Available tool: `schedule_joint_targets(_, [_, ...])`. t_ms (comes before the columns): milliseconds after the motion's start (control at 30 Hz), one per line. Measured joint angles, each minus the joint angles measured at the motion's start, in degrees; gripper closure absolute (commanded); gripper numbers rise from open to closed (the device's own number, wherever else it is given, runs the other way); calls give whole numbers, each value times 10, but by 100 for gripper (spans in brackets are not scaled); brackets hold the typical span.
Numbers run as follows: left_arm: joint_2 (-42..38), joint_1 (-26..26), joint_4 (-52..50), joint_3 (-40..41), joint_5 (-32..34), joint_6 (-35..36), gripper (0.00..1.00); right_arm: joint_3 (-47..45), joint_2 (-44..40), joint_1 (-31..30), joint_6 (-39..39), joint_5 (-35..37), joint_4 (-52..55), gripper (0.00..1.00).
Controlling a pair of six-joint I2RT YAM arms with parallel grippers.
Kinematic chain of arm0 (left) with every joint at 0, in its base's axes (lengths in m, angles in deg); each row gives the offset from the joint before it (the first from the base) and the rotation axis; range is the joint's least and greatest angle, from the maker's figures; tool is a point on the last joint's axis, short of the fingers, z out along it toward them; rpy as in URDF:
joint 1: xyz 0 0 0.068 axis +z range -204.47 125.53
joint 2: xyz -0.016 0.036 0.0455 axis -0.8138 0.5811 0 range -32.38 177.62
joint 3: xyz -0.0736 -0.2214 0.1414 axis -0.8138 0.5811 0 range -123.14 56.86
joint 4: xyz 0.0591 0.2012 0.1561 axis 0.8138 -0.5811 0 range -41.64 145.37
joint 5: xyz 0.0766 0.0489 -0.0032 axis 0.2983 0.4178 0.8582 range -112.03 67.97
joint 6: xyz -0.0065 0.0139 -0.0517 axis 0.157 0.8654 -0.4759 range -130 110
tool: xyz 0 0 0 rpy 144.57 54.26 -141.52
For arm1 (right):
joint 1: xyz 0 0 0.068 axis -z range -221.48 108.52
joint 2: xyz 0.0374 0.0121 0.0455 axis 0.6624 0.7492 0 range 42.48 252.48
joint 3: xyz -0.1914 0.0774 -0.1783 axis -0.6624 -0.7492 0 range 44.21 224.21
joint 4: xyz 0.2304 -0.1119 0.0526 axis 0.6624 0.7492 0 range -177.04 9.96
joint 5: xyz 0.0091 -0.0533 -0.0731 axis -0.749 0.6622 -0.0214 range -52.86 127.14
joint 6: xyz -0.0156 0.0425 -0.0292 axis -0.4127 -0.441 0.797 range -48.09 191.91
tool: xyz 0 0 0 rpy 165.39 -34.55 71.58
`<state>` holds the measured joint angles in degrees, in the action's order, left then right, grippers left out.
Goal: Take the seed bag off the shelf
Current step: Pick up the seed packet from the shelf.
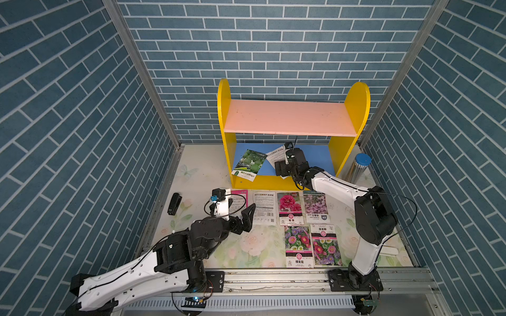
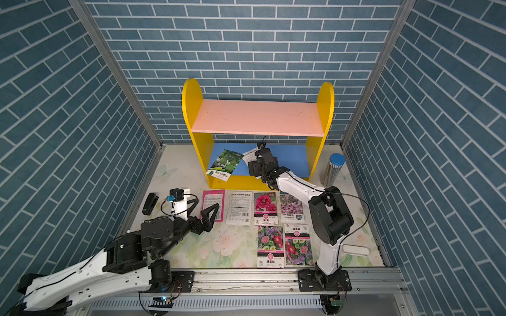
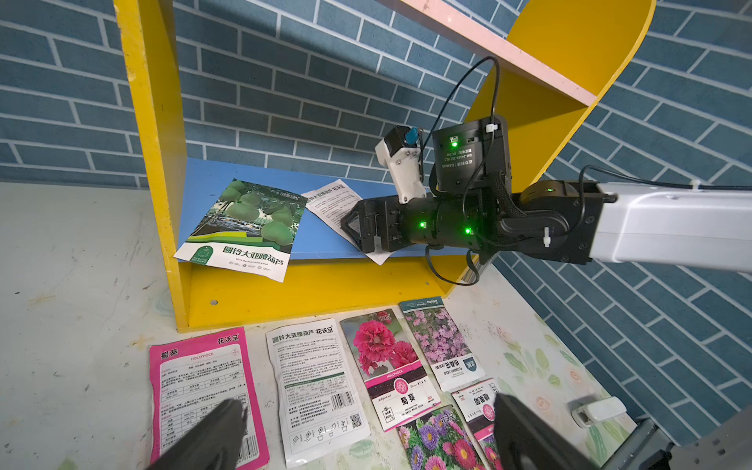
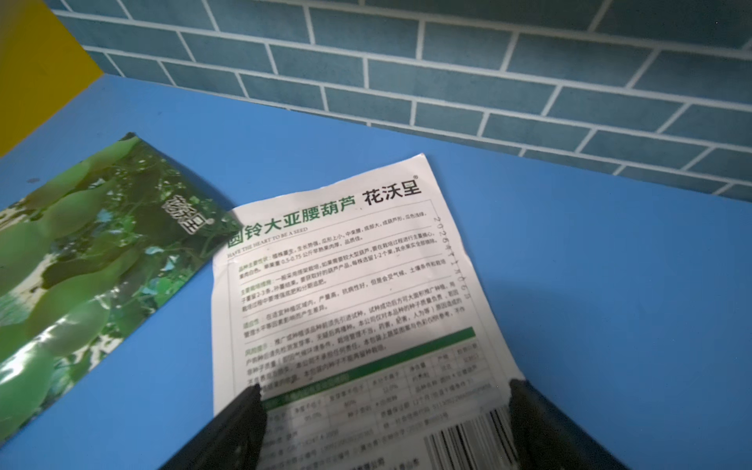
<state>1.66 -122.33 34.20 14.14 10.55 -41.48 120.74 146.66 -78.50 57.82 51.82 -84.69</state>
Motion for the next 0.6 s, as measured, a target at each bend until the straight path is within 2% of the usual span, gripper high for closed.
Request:
schedule_joint_targets(333, [6, 0, 7, 0, -1, 0, 0, -91, -83, 3, -40, 12, 3, 5])
schedule_joint_targets(600, [54, 0, 42, 0, -16, -13, 0, -96, -114, 3, -50, -2, 26, 4])
